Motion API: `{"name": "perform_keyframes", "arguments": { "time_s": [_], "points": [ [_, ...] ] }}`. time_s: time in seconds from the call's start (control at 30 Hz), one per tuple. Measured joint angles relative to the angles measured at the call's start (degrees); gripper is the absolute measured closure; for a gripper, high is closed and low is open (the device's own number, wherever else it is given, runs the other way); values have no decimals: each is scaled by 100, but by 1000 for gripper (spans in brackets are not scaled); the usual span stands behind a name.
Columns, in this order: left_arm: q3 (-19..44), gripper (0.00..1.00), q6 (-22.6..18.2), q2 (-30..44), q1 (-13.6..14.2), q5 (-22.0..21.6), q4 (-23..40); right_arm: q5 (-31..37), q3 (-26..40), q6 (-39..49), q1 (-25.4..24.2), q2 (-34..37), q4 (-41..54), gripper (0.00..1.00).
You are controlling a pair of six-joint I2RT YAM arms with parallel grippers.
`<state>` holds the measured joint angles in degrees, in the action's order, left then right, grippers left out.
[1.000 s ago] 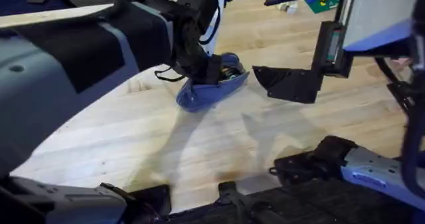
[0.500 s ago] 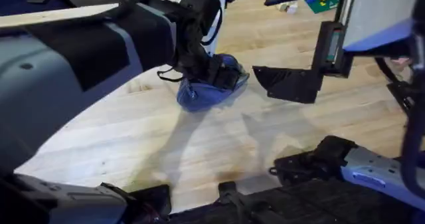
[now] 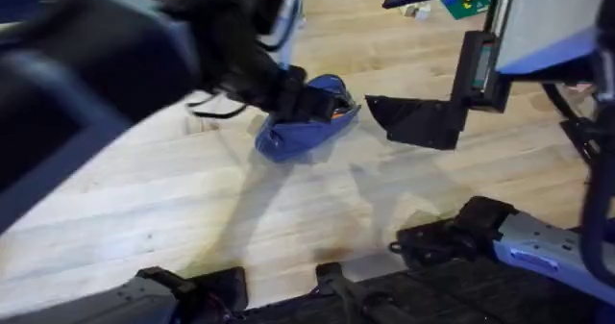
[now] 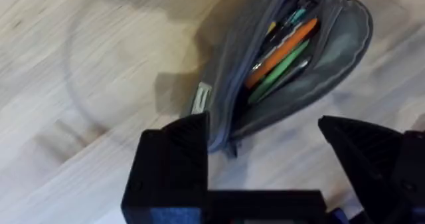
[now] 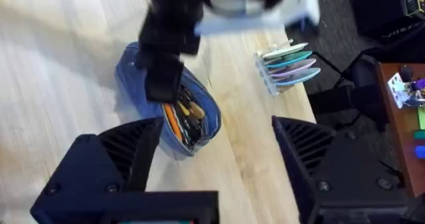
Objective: Unzip the bag, pick up the pens from the table one at a time and place them inside, then zip the bag closed.
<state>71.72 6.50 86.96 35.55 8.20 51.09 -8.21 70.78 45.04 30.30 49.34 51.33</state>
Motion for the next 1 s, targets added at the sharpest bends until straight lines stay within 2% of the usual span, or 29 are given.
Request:
{"name": "perform_keyframes", "arguments": {
  "time_s": [0.1, 0.23, 0.37, 0.57, 0.67, 0.83, 1.0],
  "points": [
    [0, 9, -49, -429, -322, -10, 359, 0, 0, 0, 0, 0, 0, 5],
    [0, 9, -319, -889, -877, -35, 713, 0, 0, 0, 0, 0, -2, 4],
    [0, 9, -850, -1258, -1334, -48, 981, -2, 0, 0, 0, 0, 0, 3],
    [0, 9, -1739, -1631, -1796, -63, 927, -4, 0, 0, 0, 2, 0, 3],
    [0, 9, -1961, -1648, -1919, -89, 813, -152, 0, 0, 0, 10, 1, 4],
    [0, 8, -2136, -1607, -1930, -100, 898, -830, 0, 0, 0, 205, 13, 3],
    [0, 8, -2288, -1574, -1930, -242, 829, -1144, 0, -7, 0, 636, 11, 3]
  ]
}}
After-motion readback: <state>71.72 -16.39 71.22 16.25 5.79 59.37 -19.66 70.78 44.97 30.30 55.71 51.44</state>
